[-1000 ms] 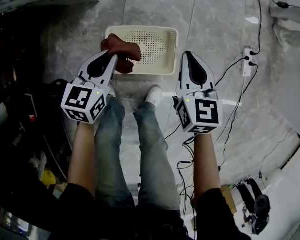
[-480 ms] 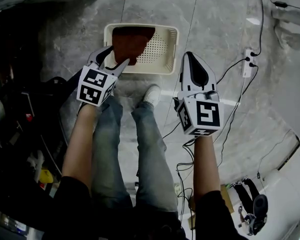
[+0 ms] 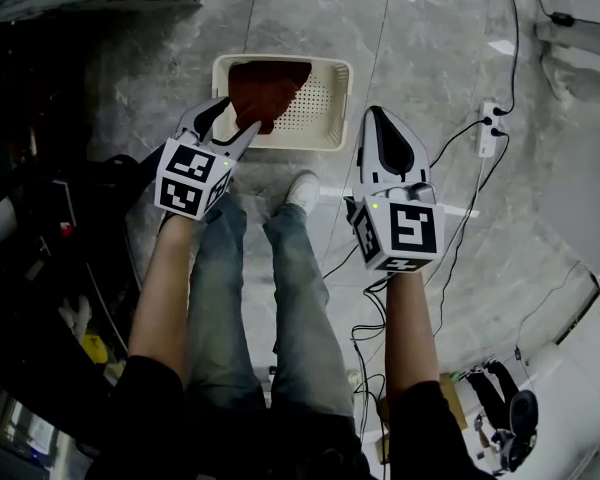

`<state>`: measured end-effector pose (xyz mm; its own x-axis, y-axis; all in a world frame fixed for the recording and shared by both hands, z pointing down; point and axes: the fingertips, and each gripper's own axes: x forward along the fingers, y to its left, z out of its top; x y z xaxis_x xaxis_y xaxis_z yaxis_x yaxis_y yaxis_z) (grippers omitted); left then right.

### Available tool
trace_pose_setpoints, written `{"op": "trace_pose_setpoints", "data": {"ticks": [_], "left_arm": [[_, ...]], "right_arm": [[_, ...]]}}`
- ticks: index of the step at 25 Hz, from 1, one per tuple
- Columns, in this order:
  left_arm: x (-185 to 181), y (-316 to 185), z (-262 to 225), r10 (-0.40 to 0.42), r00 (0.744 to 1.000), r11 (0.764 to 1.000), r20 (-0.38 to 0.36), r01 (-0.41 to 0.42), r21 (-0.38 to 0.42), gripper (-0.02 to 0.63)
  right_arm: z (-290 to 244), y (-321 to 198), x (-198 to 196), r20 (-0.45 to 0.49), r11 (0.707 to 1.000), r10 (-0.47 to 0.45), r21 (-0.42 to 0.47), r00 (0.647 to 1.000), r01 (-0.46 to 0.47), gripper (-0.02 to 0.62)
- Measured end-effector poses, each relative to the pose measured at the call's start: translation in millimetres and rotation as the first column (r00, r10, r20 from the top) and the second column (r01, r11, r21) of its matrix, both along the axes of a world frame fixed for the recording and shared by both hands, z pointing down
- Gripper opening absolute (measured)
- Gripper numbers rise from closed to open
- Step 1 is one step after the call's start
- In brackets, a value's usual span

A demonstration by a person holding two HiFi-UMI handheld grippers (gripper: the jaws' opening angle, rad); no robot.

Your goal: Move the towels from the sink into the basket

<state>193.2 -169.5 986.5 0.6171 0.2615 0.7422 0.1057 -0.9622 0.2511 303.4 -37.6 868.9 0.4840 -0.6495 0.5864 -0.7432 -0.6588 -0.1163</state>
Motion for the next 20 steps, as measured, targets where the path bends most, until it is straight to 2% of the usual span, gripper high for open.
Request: {"op": "trace_pose_setpoints", "data": {"ticks": [2,7,11,20], "left_arm": [[0.3,0.5,-16.0,-0.009,1.000,1.000,-0.007,0.009,0.001,0.237],[1.0,-5.9,-54.0,-0.071,0.997,0.997,-0.022,0.071,0.013,0.111],[3.4,-8.6,-77.9,-0.083,0.996,0.996,-0.043,0.084,0.026,0.046],[11.8,-23.7,-141.6,-0.119,0.981,0.989,-0.150,0.131,0.071,0.018]], "right_arm": [[-13.3,-0.6,0.7,-0.006,1.000,-0.002,0.004,1.000,0.002,0.015],[-49.2,-7.4,0.4,-0.020,1.000,-0.015,0.013,1.000,0.015,0.015],[-73.3,-12.3,2.1,-0.026,1.000,-0.009,0.017,1.000,0.010,0.015],[-113.9,-25.4,6.2,-0.041,0.998,-0.003,0.056,0.999,0.005,0.015]]}}
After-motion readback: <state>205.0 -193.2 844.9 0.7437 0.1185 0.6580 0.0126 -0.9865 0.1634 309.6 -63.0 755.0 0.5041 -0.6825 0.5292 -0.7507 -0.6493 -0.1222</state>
